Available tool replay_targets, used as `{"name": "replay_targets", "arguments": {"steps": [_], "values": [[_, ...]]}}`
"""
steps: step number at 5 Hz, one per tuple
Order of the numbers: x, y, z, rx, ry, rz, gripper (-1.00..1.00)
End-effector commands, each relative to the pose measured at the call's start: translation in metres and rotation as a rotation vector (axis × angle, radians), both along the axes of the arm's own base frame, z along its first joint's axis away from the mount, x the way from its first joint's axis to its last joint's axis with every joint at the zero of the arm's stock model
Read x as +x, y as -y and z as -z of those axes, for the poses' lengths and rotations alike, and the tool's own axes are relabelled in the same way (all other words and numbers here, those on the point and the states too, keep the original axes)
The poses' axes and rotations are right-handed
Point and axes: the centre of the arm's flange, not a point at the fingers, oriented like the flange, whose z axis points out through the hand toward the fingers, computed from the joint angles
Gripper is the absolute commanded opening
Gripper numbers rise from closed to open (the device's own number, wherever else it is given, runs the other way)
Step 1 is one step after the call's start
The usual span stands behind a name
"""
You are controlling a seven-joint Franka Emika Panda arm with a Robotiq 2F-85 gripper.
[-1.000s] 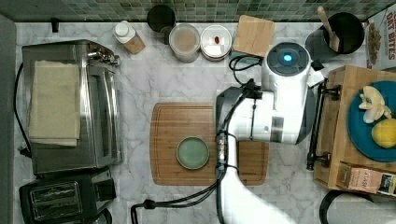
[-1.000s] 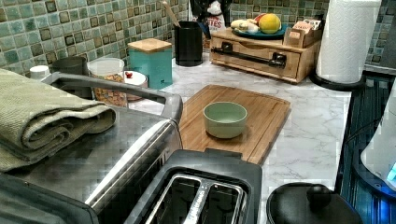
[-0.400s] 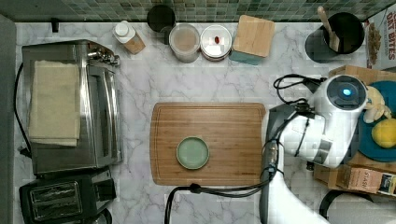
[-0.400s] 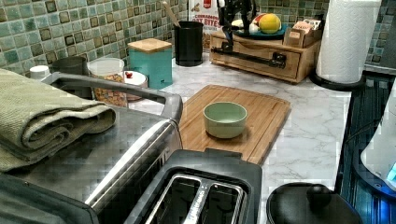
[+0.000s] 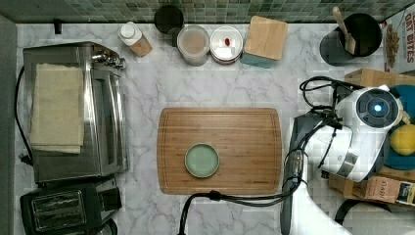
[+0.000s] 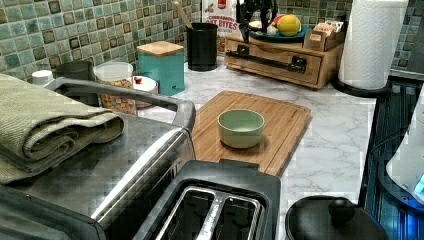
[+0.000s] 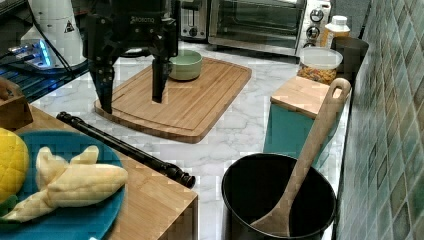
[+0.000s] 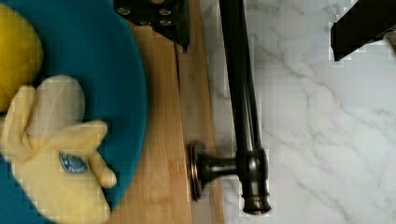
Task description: Open the drawer.
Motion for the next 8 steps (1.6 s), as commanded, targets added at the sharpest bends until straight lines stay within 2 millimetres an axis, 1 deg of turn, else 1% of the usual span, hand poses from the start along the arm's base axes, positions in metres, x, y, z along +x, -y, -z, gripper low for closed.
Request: {"name": "replay_targets", "arguments": {"steps": [1, 2, 3, 4, 5, 6, 7, 8], "values": [[0.028, -0.022, 0.026, 0.040, -0.080, -0.080, 1.00], [0.021, -0.005, 0.036, 0.007, -0.103, -0.061, 1.00], [0.013, 0.012, 0.029, -0.055, -0.111, -0.039, 1.00], [0.007, 0.015, 0.021, -0.075, -0.103, -0.050, 1.00], [-0.003, 0.007, 0.021, -0.054, -0.074, -0.046, 1.00], [-0.010, -0.008, 0.016, -0.046, -0.076, -0.027, 1.00], [-0.008, -0.012, 0.027, -0.011, -0.080, -0.049, 1.00], [-0.004, -0.030, 0.045, 0.061, -0.062, -0.045, 1.00]]}}
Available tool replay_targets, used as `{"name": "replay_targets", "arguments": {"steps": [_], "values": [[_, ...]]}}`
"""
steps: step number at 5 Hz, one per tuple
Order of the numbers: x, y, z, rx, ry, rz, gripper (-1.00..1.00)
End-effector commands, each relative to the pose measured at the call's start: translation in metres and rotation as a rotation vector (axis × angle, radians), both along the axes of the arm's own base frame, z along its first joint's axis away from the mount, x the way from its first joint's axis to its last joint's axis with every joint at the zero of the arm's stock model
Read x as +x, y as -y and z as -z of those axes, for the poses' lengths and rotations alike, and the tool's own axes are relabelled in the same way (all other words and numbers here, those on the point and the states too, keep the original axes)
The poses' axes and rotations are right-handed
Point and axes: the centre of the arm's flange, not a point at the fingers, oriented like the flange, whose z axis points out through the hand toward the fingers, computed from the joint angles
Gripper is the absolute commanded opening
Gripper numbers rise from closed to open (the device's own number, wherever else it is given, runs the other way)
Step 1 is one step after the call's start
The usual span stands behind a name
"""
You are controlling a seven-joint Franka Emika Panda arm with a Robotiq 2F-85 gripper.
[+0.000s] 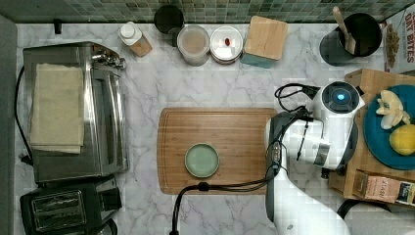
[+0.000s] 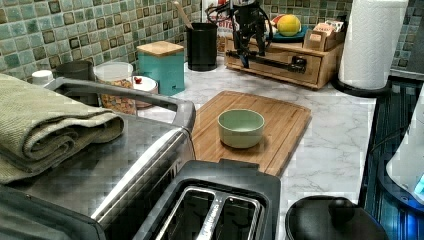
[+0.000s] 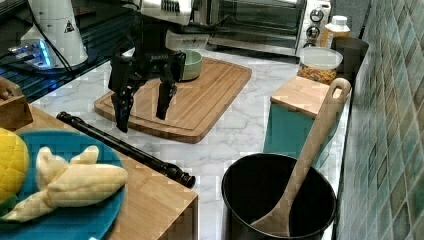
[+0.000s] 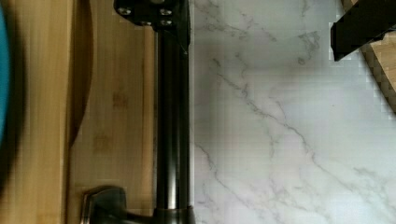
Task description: Open the drawer.
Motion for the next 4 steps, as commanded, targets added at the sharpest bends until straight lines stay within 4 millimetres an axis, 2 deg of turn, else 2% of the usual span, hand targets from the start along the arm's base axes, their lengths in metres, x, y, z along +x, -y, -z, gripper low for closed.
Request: {"name": "replay_targets", "arguments": {"steps": [1, 2, 3, 4], "values": [[-0.006, 0.011, -0.023, 0.003, 0.089, 0.022, 1.00], [-0.001, 0.034, -0.031, -0.036, 0.066, -0.027, 1.00], [0.004, 0.042, -0.031, -0.028, 0.070, -0.030, 1.00], [0.005, 0.029, -0.024, 0.017, 0.078, 0.004, 1.00]]}}
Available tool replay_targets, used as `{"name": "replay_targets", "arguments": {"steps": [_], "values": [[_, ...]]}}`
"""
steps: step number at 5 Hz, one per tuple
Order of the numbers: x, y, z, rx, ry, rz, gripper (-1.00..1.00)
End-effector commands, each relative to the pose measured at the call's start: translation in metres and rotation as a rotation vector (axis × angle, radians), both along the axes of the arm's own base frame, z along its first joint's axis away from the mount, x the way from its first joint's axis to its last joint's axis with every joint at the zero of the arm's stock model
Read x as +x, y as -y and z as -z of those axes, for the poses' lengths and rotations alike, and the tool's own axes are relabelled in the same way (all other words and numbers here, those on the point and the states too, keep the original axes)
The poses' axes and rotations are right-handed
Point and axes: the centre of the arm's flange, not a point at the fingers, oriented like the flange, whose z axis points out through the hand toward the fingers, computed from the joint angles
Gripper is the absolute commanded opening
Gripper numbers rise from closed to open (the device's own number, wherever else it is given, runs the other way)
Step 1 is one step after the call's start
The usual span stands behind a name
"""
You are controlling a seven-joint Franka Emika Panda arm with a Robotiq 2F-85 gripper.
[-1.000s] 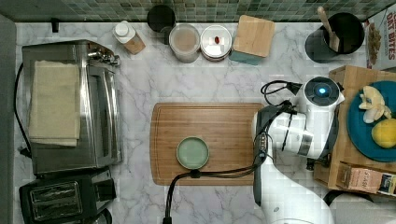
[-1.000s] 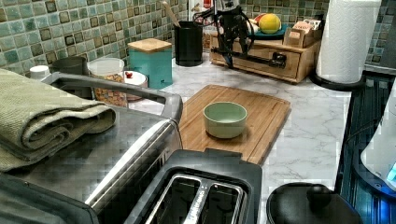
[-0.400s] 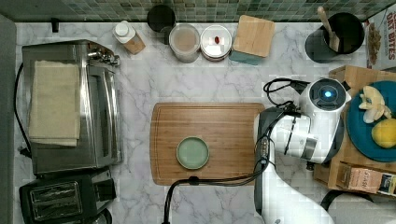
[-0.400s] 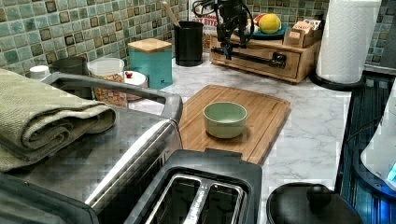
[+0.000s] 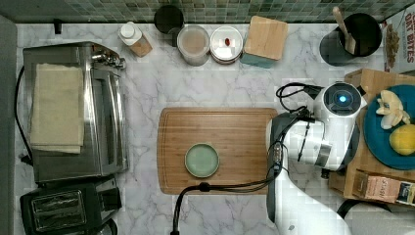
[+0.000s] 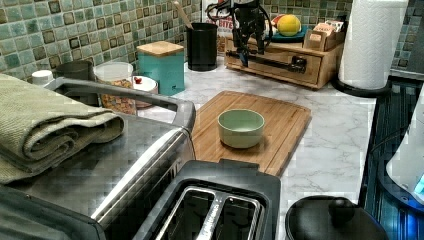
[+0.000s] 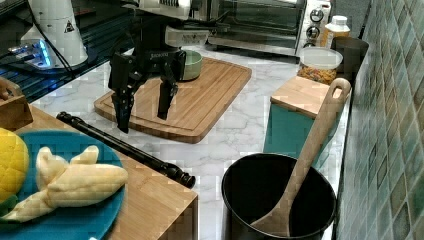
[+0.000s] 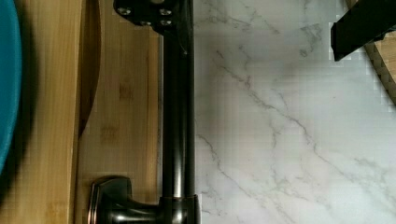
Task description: Open the drawer.
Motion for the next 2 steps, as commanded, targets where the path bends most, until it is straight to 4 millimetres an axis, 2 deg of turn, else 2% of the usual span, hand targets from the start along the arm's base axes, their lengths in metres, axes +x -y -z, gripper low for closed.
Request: {"name": "replay_targets", "arguments": {"steps": [1, 2], "values": [[-0.004, -0.010, -0.009, 0.089, 0.107, 0.073, 1.00], [-0.007, -0.053, -0.008, 0.131, 0.125, 0.129, 1.00]]}}
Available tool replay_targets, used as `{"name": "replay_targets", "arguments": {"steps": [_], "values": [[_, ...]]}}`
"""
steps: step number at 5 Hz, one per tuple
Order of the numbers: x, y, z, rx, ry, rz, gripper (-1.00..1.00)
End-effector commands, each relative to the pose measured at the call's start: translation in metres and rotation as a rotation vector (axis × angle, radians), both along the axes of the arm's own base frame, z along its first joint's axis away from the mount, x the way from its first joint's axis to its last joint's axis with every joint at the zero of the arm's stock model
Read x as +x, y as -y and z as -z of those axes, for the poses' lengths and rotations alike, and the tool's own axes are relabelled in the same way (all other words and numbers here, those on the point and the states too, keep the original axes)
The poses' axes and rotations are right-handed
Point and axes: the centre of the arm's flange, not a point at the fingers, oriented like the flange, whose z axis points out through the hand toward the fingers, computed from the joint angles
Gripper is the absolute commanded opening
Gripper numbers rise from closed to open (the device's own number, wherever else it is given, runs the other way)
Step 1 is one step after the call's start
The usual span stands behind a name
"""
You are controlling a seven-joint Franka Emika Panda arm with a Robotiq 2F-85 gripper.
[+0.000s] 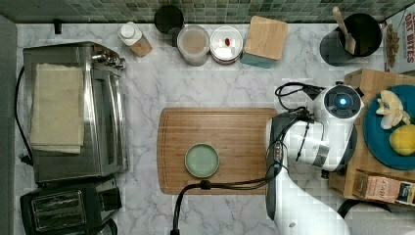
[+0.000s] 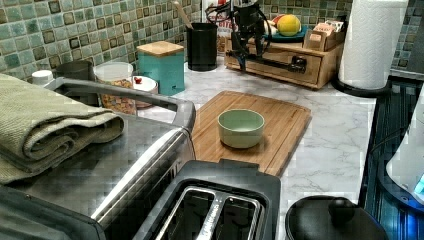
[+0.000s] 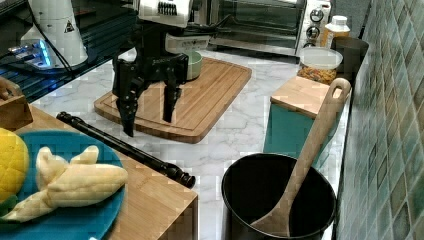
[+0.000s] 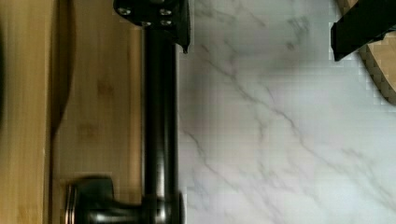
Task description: Open the drawer.
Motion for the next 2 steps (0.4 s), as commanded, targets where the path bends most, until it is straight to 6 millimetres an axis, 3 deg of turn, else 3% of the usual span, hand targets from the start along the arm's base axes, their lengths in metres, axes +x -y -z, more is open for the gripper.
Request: {"name": "replay_targets", "arguments": {"steps": [1, 2], "values": [[-0.002, -0.087, -0.011, 0.133, 0.035, 0.100, 1.00], [0.002, -0.128, -0.007, 0.163, 0.041, 0.104, 1.00]]}}
